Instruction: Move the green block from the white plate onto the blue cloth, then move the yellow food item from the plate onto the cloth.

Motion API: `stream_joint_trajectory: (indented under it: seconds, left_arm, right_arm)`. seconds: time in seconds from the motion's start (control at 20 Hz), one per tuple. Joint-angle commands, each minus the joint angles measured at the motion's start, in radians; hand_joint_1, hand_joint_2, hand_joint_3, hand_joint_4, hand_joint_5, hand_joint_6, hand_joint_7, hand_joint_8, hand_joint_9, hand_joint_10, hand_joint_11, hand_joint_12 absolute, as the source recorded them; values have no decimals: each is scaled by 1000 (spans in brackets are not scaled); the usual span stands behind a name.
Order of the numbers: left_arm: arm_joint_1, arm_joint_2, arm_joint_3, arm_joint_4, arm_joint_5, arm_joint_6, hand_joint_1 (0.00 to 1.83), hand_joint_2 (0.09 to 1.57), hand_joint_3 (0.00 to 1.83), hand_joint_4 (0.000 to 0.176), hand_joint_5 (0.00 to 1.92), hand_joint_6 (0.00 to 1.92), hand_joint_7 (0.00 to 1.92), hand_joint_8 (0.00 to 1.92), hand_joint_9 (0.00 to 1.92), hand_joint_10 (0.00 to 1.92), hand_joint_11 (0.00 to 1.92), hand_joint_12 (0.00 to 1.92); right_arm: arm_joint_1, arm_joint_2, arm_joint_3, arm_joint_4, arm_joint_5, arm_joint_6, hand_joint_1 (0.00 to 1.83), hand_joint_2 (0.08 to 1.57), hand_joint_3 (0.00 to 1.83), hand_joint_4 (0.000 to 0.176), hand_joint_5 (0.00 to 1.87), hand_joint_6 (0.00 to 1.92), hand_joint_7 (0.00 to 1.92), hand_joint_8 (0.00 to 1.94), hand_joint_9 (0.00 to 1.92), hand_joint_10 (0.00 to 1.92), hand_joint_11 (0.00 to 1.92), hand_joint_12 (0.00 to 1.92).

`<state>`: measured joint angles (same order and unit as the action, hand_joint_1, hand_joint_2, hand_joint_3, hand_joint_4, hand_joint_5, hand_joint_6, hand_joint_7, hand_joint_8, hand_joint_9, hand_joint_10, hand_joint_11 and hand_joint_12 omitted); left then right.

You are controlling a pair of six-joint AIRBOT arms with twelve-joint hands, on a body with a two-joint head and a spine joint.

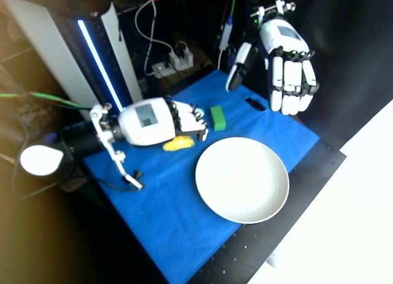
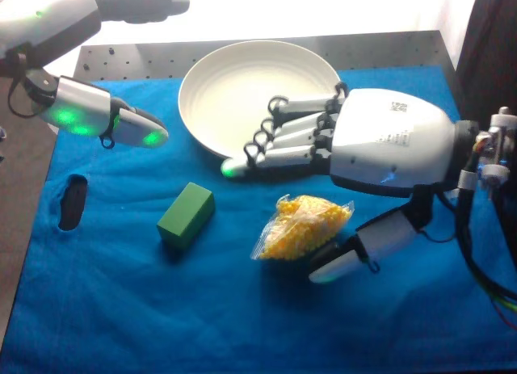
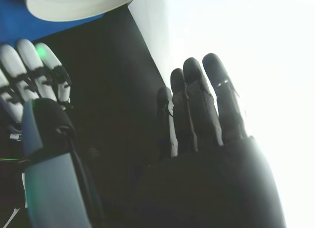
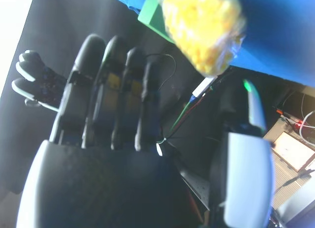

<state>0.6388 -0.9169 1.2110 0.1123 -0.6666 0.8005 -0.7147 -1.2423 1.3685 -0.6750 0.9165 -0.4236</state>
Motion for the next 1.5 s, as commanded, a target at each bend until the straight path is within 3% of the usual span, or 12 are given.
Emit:
stream_joint_trajectory:
  seconds: [0.0, 0.2, 0.3, 0.4, 0.45, 0.6, 0.8, 0.85, 0.9, 0.95, 1.05, 1.45]
  left_arm:
    - [-10, 2, 1, -19, -126, -6, 816, 786, 4, 65, 297, 0, 424, 0, 453, 0, 39, 924]
    - [-9, 26, -20, -15, -155, -10, 797, 734, 0, 124, 221, 0, 427, 0, 428, 0, 22, 764]
    - [-9, 52, -39, -14, -179, -10, 761, 720, 0, 115, 156, 0, 370, 0, 364, 1, 0, 661]
    - [-9, 70, -57, -18, -234, -11, 686, 713, 0, 127, 72, 0, 275, 0, 280, 0, 0, 573]
    - [-9, 78, -68, -20, -267, -11, 763, 694, 0, 116, 79, 3, 274, 1, 275, 1, 0, 495]
    - [-9, 116, -100, -1, -303, -11, 773, 686, 0, 115, 66, 0, 207, 0, 228, 0, 15, 447]
    - [-9, 180, -148, -8, -421, -11, 732, 692, 0, 124, 29, 2, 180, 4, 193, 0, 0, 575]
    - [-9, 187, -155, -9, -449, -11, 714, 704, 4, 124, 45, 7, 198, 10, 207, 5, 18, 590]
    - [-9, 200, -166, -7, -476, -10, 709, 704, 1, 118, 68, 1, 233, 1, 245, 4, 35, 644]
    - [-9, 220, -181, -2, -502, -5, 631, 774, 7, 97, 94, 3, 277, 5, 286, 4, 19, 778]
    - [-9, 247, -207, 8, -545, 26, 636, 803, 1, 112, 161, 0, 340, 1, 340, 3, 45, 902]
    - [-7, 262, -244, 24, -705, 108, 530, 1019, 10, 66, 252, 3, 402, 1, 360, 2, 41, 636]
  right_arm:
    - [11, 7, -3, 80, 104, -2, 522, 777, 0, 57, 47, 2, 226, 1, 317, 47, 1, 1040]
    - [11, 101, -52, 219, 150, -2, 622, 664, 0, 165, 0, 0, 78, 2, 151, 3, 0, 675]
    - [12, 126, -56, 271, 182, -2, 594, 651, 0, 153, 0, 0, 29, 0, 100, 0, 0, 811]
    - [12, 153, -54, 345, 221, -2, 533, 781, 7, 96, 0, 0, 41, 1, 98, 1, 0, 959]
    - [12, 172, -58, 395, 243, -2, 566, 769, 0, 160, 0, 0, 50, 1, 99, 1, 0, 737]
    - [12, 188, -47, 474, 266, -2, 615, 730, 0, 175, 0, 0, 19, 1, 60, 2, 0, 505]
    - [12, 213, -52, 592, 376, -2, 531, 771, 0, 176, 0, 0, 0, 0, 59, 9, 0, 453]
    - [12, 229, -62, 622, 416, -2, 546, 773, 0, 161, 0, 0, 3, 0, 76, 7, 0, 495]
    - [12, 239, -74, 644, 447, -2, 579, 761, 1, 90, 0, 0, 27, 1, 97, 6, 0, 574]
    - [12, 248, -84, 659, 475, -2, 560, 771, 0, 82, 0, 0, 13, 1, 84, 5, 0, 665]
    - [12, 262, -106, 671, 521, -2, 550, 800, 0, 168, 0, 0, 0, 0, 13, 1, 0, 549]
    - [4, 323, -188, 687, 665, -2, 665, 815, 0, 111, 98, 5, 205, 10, 205, 22, 103, 86]
